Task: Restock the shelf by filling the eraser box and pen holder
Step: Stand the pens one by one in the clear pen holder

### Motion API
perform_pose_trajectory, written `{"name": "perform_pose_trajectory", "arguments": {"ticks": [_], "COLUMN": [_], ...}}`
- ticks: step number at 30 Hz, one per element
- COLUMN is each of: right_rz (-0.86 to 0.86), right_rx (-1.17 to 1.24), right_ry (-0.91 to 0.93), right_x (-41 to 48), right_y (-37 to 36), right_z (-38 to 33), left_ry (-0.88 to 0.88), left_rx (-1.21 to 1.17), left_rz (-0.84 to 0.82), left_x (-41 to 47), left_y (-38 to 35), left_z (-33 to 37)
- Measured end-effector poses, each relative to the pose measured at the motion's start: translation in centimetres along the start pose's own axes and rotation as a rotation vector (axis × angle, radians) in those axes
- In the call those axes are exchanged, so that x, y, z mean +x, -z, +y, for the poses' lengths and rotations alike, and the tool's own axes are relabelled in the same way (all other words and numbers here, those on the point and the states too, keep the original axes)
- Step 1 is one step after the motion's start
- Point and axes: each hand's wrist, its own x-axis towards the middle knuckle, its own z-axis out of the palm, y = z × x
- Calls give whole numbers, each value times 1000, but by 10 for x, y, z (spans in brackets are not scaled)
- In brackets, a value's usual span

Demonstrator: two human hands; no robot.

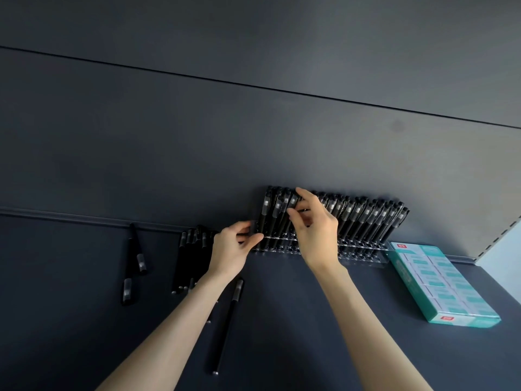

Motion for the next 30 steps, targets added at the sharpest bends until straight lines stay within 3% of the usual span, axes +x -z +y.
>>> {"name": "perform_pose_trajectory", "arguments": {"ticks": [14,22,25,30], "right_rz": [-30,36,-64,-339], "right_rx": [-96,20,81,33], "right_ry": [6,18,-39,-208], "right_x": [-8,-37,-51,-64], "right_y": [-3,-12,-30,-70], "right_z": [-1,-21,-33,-49], "left_ry": [6,4,79,268], "left_rx": [46,295,438,584], "left_rz": [29,255,319,224], "left_x": [-7,-39,-51,-54], "left_y": [0,41,66,89], "left_z": [9,7,-3,-12]}}
